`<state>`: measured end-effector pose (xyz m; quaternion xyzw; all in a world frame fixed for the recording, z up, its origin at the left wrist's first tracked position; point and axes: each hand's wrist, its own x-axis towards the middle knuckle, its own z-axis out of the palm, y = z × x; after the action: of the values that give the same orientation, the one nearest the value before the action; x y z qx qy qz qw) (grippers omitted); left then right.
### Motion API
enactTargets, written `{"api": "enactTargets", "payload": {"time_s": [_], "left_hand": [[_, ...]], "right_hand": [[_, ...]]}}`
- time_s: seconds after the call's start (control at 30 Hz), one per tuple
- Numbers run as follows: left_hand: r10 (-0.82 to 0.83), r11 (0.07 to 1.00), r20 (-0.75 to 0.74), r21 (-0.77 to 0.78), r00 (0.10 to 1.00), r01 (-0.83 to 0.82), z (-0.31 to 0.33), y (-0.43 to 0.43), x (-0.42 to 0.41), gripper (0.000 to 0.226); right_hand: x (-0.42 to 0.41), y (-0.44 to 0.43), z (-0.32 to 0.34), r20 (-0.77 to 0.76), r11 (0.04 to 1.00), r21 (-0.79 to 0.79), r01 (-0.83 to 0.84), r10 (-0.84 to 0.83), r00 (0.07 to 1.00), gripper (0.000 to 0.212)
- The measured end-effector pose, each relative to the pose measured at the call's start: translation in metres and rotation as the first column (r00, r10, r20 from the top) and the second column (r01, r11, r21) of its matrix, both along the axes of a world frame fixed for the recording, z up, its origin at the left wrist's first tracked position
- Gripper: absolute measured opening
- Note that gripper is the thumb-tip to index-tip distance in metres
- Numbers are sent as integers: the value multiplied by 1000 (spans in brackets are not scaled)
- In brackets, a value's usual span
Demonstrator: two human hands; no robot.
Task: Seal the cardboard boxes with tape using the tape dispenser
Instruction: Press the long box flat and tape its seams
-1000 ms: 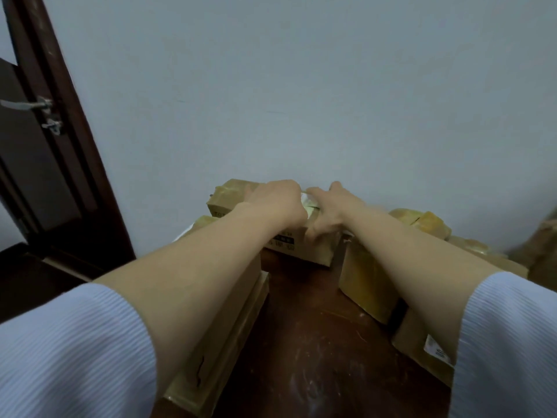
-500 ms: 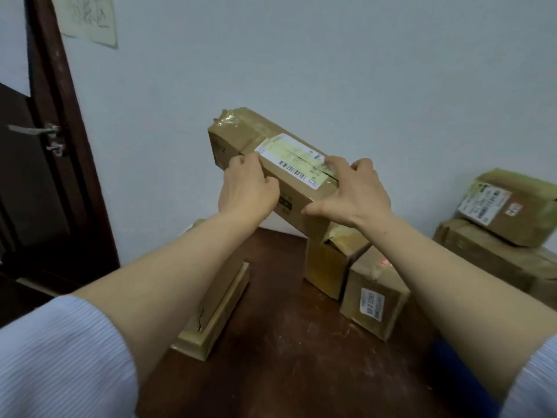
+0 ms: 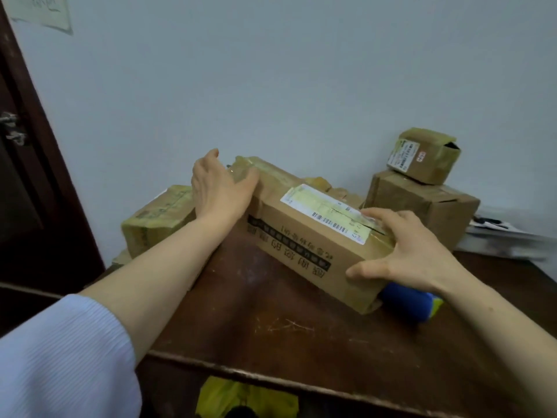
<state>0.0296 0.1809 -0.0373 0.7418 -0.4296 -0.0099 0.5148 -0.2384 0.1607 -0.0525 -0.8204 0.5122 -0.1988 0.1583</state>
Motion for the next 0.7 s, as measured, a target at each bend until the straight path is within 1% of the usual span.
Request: {"api": "enactTargets", "payload": {"time_s": [0.07,0.13,0.27,0.37,0.4,0.47,0.5,0.53,0.57,0.6,0.63,0.67,0.7], "left_hand": [[-64,988,-59,138,996,71,-15,2,-1,87],[-96,956,-105,266,990,121,-31,5,-3,85],[-77,898,-57,429,995,94,-61,11,-5,76],[-52,848,-62,525,997,77,-78,16,-1,75],[-40,825,-39,563,998,55,-81,17,-2,73],[-33,791,104,610,994,-38,-83,21,-9,66],[-61,802,191,593,980,-66,-83,21,-13,63],[-112,828,261,558,959,-55,-83,20,-17,60],[-180,854,312,521,933,-9,-83,19,-22,57],[-256,868,349,493,902,56,-83,17,-28,56],[-335,865,362,485,870,131,-82,15,-34,56],[-412,843,353,498,840,204,-81,13,-41,58],[-485,808,333,524,809,269,-80,11,-48,60]], "right_hand": [[-12,5,-16,-27,999,45,-26,27,999,102],[-18,8,-30,-47,995,80,-53,56,997,103],[-21,1,-56,-76,987,111,-118,126,989,101],[-20,-9,-73,-49,979,113,-169,176,983,97],[-19,-13,-77,-55,977,110,-184,191,980,96],[-20,-20,-81,-100,967,143,-210,226,969,97],[-20,-22,-81,-95,959,186,-216,236,967,97],[-21,-23,-80,-34,951,224,-212,225,974,93],[-22,-24,-79,87,954,233,-188,173,981,83],[-24,-26,-77,238,970,206,-133,82,968,67],[-28,-31,-77,341,988,150,-23,-30,939,51],[-33,-37,-78,333,988,83,128,-148,931,43],[-40,-44,-80,229,966,31,258,-258,939,42]]}}
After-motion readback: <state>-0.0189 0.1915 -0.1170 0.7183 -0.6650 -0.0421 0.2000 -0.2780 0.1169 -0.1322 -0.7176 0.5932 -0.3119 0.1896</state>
